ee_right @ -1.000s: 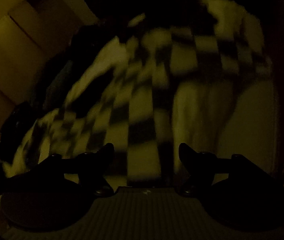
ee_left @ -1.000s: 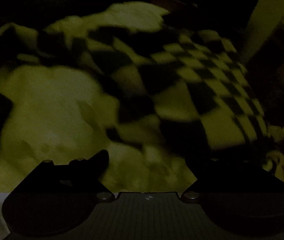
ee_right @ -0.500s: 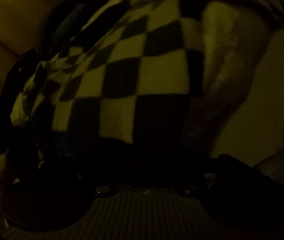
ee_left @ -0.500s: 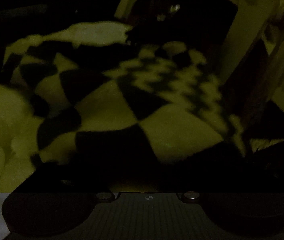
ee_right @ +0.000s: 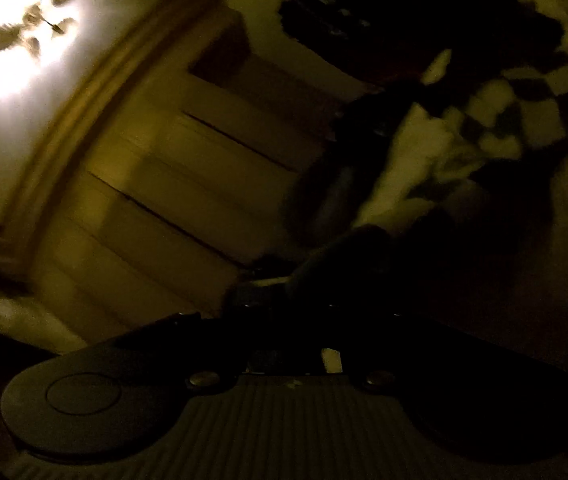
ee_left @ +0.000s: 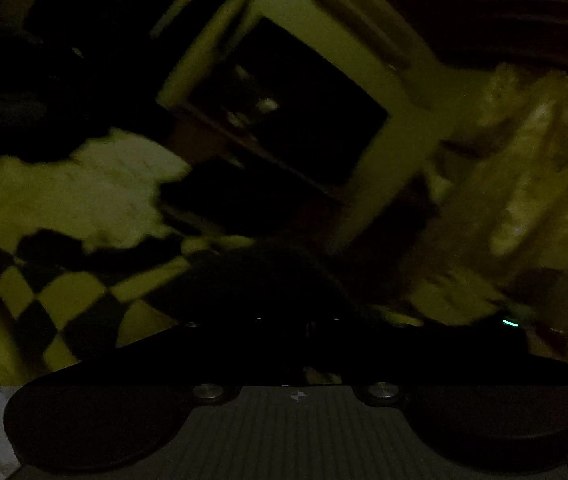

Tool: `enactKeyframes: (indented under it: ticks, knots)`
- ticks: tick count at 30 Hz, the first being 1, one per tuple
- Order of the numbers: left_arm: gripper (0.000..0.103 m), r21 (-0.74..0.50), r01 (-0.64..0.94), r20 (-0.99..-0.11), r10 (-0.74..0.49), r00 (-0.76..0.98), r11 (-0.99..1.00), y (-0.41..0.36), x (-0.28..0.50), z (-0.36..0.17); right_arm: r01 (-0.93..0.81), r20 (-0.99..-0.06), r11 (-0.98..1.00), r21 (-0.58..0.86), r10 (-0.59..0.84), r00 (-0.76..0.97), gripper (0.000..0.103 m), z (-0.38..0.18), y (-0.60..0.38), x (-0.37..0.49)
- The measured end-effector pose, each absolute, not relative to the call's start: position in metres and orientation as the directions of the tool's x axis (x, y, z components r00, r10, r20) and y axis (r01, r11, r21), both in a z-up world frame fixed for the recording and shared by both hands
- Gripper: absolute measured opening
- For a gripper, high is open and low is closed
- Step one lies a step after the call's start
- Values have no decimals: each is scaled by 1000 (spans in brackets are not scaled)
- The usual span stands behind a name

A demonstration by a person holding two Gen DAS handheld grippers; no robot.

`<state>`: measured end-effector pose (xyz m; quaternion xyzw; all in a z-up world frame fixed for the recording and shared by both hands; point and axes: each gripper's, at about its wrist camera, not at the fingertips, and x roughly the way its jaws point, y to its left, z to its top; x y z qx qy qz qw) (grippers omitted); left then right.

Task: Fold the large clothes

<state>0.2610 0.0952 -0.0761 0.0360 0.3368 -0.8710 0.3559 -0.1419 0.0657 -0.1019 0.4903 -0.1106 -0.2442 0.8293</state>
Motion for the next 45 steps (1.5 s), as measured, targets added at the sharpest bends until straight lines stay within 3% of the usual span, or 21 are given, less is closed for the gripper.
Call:
enactKeyframes:
  ticks: [1, 3, 5, 6, 7, 8, 9, 11, 13, 15, 17, 25, 31, 35, 40, 45]
  knots:
    - [55, -560, 639, -314, -578, -753, -527, 99, 266, -74, 306, -75, 403, 863, -496, 865, 11, -98, 69, -146]
    - [54, -558, 636, -374, -523, -766, -532, 110, 279, -82, 448, -233, 369, 815, -499, 835, 14, -94, 73, -145]
    - [69, -565, 680, -499, -463, -733, -467, 112, 289, -102, 642, -442, 305, 703, -519, 731, 20, -96, 79, -141]
    - [72, -557, 712, -562, -438, -702, -427, 114, 293, -115, 698, -502, 277, 661, -528, 685, 29, -98, 79, -140]
    - [82, -552, 733, -612, -405, -680, -397, 114, 295, -127, 731, -538, 249, 636, -535, 651, 34, -102, 80, -140]
    - [101, -552, 749, -656, -363, -662, -368, 113, 296, -140, 740, -550, 232, 631, -540, 637, 41, -106, 80, -145]
    - [98, -536, 775, -704, -330, -629, -335, 111, 295, -152, 741, -553, 214, 636, -544, 632, 50, -109, 79, -146]
    - [102, -498, 814, -752, -318, -577, -300, 103, 295, -163, 756, -564, 189, 626, -560, 607, 56, -111, 75, -144]
    - [103, -474, 835, -768, -334, -547, -279, 92, 292, -164, 767, -561, 197, 611, -576, 594, 59, -108, 74, -138]
    - [103, -462, 845, -756, -379, -534, -269, 81, 287, -159, 762, -553, 206, 614, -578, 601, 70, -107, 68, -134]
    - [103, -444, 852, -733, -433, -524, -279, 74, 284, -153, 756, -548, 236, 610, -564, 618, 70, -107, 68, -129]
    - [103, -181, 907, -725, -572, -384, -380, 23, 223, -157, 801, -604, 344, 490, -528, 597, 72, -116, 44, -89]
    - [103, -165, 901, -813, -462, -355, -401, -60, 204, -190, 827, -610, 439, 352, -562, 558, 72, -117, 29, -70]
    - [103, -212, 903, -798, -468, -380, -373, -121, 205, -200, 806, -585, 449, 386, -557, 590, 87, -114, -1, -64]
    - [103, -164, 974, -784, -579, -225, -157, -187, 230, -205, 749, -587, 361, 556, -467, 661, 87, -128, -56, -63]
    - [103, -163, 977, -731, -681, -27, 135, -212, 270, -195, 776, -559, 363, 516, -544, 626, 92, -134, -76, -73]
